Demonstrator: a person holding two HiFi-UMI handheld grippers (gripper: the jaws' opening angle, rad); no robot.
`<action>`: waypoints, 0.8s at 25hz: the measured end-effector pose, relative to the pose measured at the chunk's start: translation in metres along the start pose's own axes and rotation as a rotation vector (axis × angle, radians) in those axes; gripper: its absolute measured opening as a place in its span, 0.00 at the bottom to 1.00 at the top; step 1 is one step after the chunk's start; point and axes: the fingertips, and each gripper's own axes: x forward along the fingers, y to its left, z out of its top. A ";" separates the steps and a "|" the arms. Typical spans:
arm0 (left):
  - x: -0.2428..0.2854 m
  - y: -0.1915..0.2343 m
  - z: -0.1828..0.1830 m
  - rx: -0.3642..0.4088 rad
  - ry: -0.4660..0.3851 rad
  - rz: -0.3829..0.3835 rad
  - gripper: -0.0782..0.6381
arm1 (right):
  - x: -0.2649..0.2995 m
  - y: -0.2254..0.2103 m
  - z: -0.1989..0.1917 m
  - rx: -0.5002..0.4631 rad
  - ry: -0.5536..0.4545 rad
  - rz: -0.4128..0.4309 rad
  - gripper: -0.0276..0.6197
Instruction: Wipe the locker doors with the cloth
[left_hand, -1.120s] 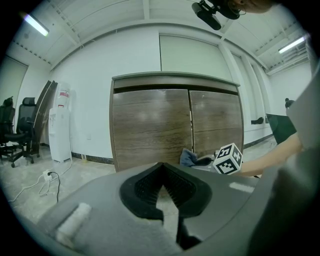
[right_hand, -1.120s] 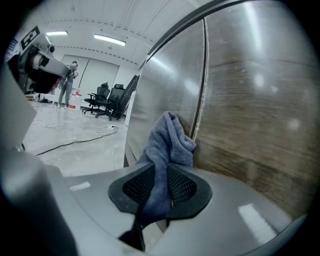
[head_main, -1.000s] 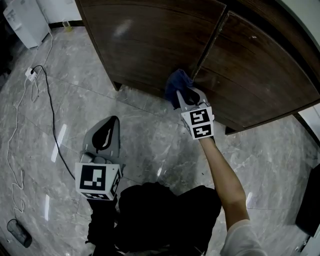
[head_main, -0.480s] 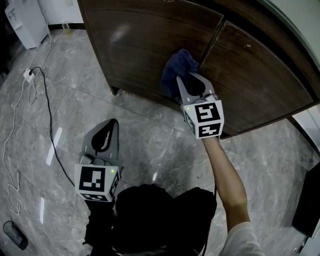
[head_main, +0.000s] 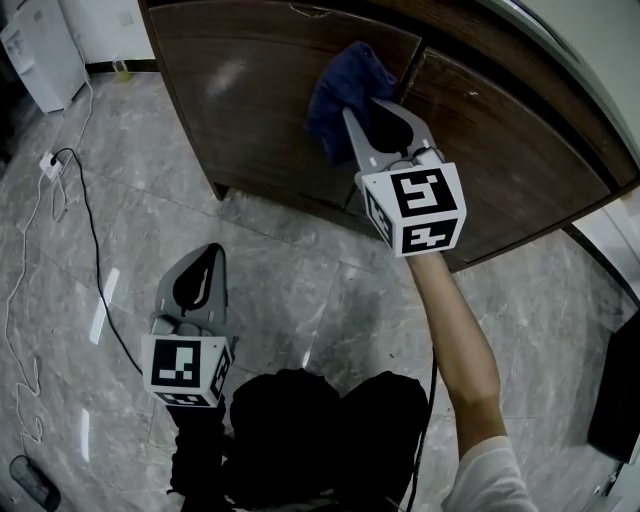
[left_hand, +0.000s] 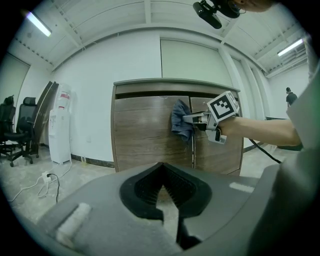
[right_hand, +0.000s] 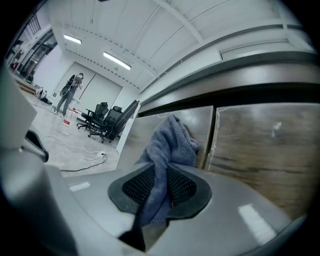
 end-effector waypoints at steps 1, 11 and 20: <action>-0.001 0.001 0.000 -0.001 -0.001 0.002 0.11 | 0.000 -0.002 0.007 -0.001 -0.010 -0.003 0.17; -0.002 0.004 0.002 -0.011 -0.002 0.004 0.11 | 0.001 -0.019 0.065 -0.011 -0.105 -0.041 0.17; -0.003 0.009 -0.006 -0.013 0.002 0.011 0.11 | 0.010 0.003 0.026 -0.033 -0.056 -0.028 0.17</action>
